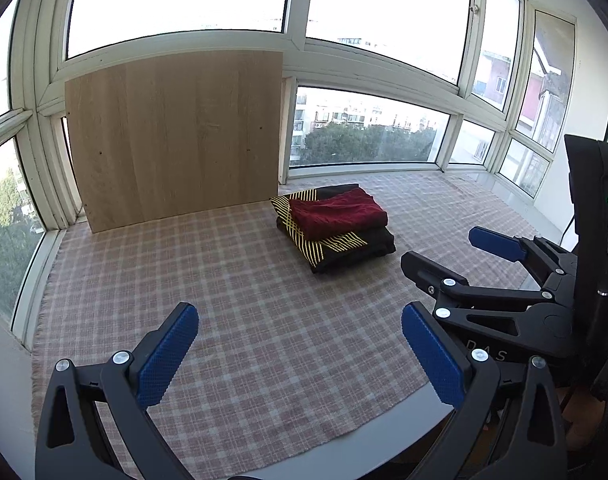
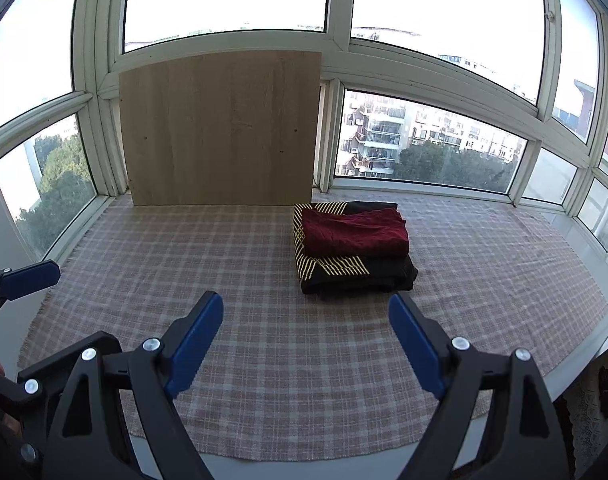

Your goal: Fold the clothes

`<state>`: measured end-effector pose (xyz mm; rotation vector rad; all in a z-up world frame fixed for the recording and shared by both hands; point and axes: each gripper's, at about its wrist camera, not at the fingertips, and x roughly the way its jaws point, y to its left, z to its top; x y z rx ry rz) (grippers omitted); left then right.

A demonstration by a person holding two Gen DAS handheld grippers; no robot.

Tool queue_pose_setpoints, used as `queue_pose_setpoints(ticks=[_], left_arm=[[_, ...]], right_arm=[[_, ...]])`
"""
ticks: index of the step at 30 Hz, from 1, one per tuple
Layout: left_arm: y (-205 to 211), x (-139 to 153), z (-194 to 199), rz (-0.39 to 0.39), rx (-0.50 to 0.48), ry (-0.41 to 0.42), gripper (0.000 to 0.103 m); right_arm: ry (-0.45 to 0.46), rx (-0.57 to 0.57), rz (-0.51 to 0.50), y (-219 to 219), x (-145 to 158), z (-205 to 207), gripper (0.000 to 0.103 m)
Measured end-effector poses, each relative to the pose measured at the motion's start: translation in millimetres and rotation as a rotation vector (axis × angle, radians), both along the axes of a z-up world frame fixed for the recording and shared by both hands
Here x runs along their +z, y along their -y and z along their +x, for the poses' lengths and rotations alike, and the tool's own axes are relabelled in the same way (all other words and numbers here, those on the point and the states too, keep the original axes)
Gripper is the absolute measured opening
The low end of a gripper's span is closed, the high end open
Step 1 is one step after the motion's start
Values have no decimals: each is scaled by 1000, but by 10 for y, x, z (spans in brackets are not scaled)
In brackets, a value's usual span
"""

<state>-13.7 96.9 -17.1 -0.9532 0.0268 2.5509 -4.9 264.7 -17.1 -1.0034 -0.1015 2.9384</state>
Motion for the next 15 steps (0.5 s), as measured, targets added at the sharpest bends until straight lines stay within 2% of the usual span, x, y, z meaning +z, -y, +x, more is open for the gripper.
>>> queue_pose_setpoints(ticks=[9, 15], left_arm=[[284, -21, -29, 15, 102, -7, 103], [325, -48, -46, 1, 117, -5, 102]], right_arm=[[-13, 22, 13, 144, 18, -67, 85], [-21, 36, 18, 229, 32, -114, 85]])
